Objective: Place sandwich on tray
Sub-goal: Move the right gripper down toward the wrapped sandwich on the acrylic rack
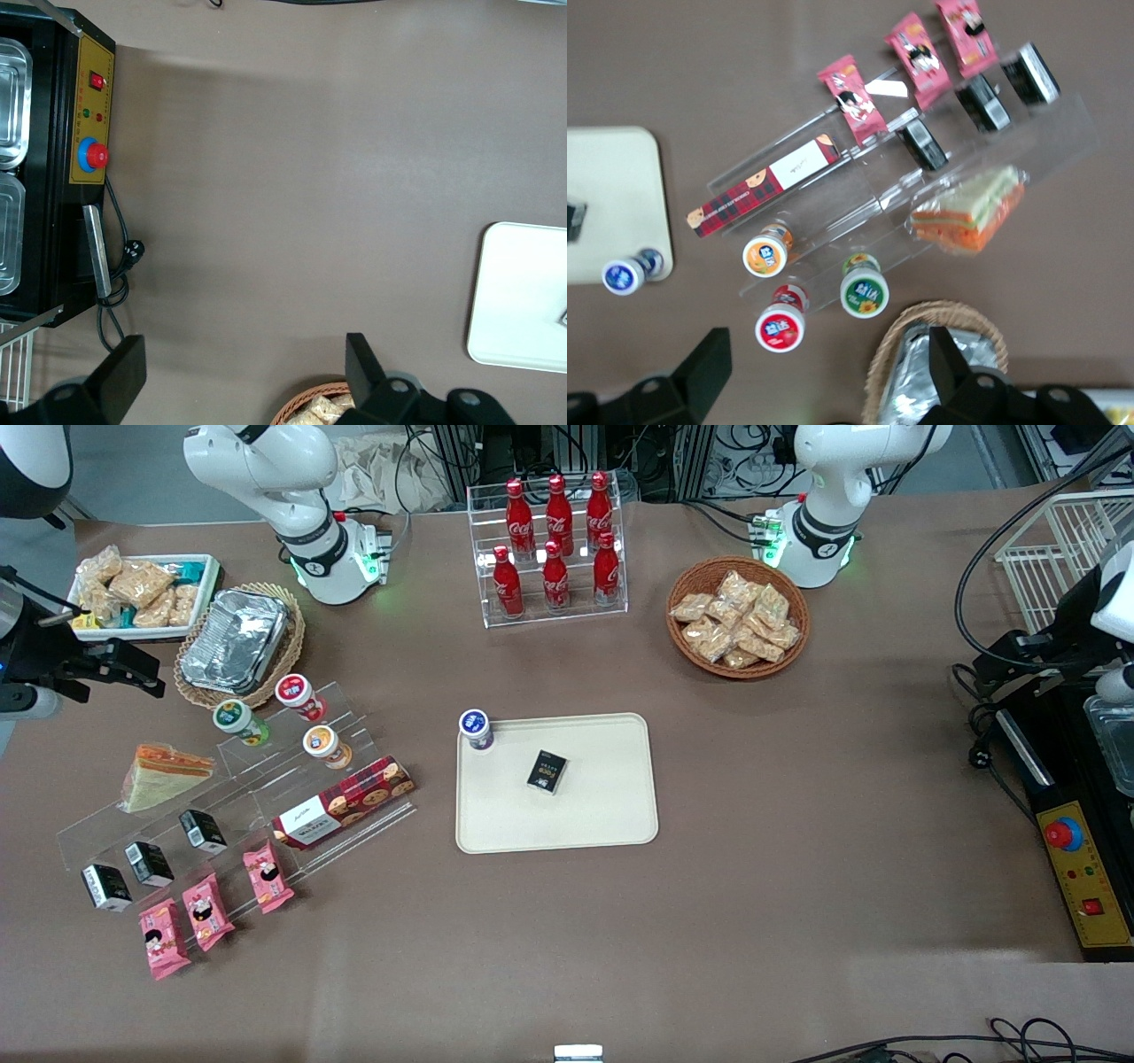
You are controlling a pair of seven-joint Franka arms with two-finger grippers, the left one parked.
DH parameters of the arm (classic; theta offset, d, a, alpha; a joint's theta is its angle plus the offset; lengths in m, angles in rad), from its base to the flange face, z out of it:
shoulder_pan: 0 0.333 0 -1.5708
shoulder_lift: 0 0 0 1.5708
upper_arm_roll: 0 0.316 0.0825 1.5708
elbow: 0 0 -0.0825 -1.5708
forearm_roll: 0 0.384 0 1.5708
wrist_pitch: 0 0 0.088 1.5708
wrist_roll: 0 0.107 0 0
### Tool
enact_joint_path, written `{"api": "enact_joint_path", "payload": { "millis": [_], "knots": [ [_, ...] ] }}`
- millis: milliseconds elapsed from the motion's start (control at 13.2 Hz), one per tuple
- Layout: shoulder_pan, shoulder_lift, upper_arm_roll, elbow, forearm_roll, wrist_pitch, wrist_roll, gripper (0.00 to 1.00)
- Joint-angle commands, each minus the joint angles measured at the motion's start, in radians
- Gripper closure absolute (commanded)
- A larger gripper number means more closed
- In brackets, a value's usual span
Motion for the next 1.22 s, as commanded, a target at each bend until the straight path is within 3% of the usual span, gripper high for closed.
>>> {"api": "enact_joint_path", "payload": {
  "millis": [0,304,380,532,608,987,1139],
  "knots": [
    [0.002,0.003,0.007,0.014,0.026,-0.043,0.238,0.01],
    [-0.007,0.032,-0.041,0.029,0.017,-0.046,0.312,0.01],
    [-0.007,0.039,-0.047,0.031,0.001,-0.034,0.391,0.01],
    [0.005,0.053,-0.044,0.031,-0.097,-0.023,0.607,0.01],
    [0.005,0.085,-0.044,0.033,-0.106,-0.011,0.725,0.01],
    [-0.016,0.186,-0.108,0.056,-0.091,0.071,0.865,0.02],
    [-0.021,0.231,-0.14,0.039,-0.079,0.171,0.996,0.02]
  ]
}}
